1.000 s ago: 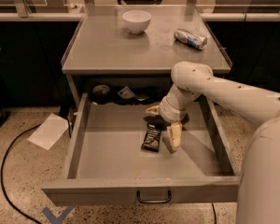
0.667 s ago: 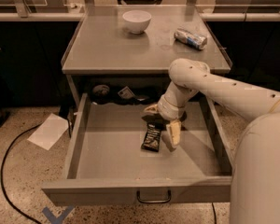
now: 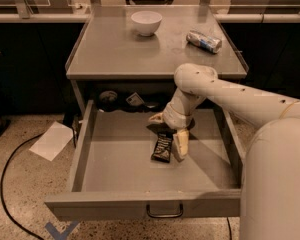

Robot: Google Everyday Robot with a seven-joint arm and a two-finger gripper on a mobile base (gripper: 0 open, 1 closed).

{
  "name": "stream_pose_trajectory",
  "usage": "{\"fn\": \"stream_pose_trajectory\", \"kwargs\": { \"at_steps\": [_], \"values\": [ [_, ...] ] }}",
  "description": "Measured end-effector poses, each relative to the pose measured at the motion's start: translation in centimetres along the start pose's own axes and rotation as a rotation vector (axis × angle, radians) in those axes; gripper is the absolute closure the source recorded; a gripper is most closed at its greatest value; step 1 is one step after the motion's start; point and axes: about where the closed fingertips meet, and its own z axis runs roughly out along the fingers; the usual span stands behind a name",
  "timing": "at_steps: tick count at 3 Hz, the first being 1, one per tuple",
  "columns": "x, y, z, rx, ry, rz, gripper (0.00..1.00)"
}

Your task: Pick rxbar chocolate from top drawer and place on counter

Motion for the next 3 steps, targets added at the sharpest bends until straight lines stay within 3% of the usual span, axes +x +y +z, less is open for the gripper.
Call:
{"fn": "stream_pose_trajectory", "kwargs": {
  "at_steps": [1, 3],
  "values": [
    [-1.25, -0.52, 1.08, -0.027, -0.016, -0.046, 0.0],
    [-1.26, -0.52, 1.09, -0.027, -0.016, -0.046, 0.42]
  ]
}}
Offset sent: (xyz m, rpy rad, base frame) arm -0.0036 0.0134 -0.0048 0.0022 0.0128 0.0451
